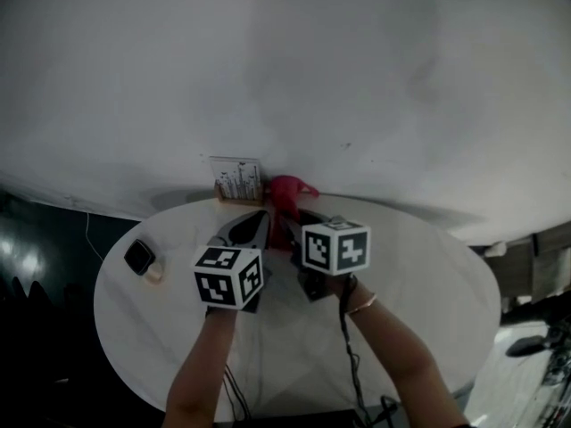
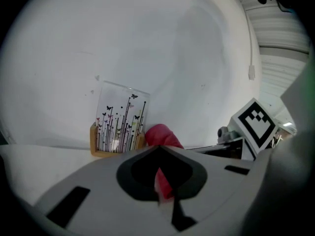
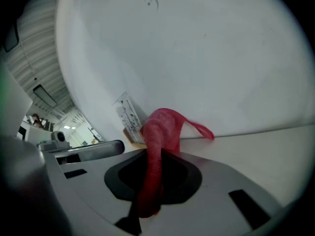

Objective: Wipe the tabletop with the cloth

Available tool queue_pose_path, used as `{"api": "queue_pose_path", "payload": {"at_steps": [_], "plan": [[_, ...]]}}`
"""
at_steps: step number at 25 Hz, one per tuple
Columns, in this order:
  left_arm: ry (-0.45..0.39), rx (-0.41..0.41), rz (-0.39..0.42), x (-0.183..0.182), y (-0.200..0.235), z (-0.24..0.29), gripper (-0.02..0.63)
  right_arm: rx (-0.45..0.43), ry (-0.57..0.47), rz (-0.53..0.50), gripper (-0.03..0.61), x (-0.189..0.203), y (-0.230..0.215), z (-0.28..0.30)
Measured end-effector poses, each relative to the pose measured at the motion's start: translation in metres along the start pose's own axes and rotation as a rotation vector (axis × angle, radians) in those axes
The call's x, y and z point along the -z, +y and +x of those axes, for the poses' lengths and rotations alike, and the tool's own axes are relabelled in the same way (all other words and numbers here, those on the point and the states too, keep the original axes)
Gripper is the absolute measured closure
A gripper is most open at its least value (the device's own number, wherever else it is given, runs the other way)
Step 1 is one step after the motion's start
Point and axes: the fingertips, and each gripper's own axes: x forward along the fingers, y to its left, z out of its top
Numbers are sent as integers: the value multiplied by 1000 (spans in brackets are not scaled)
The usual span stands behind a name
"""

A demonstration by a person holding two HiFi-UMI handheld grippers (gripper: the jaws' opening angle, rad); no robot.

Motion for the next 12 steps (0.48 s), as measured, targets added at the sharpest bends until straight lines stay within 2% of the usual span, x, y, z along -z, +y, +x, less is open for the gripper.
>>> {"api": "queue_pose_path", "payload": {"at_steps": [7,12], "plan": [[14,20,2,4,-6,6,612,200,6,35,531,-5,-56,-21],[22,61,10,7,-26,19,612,306,-1,56,531,-9,-100,-52]]}}
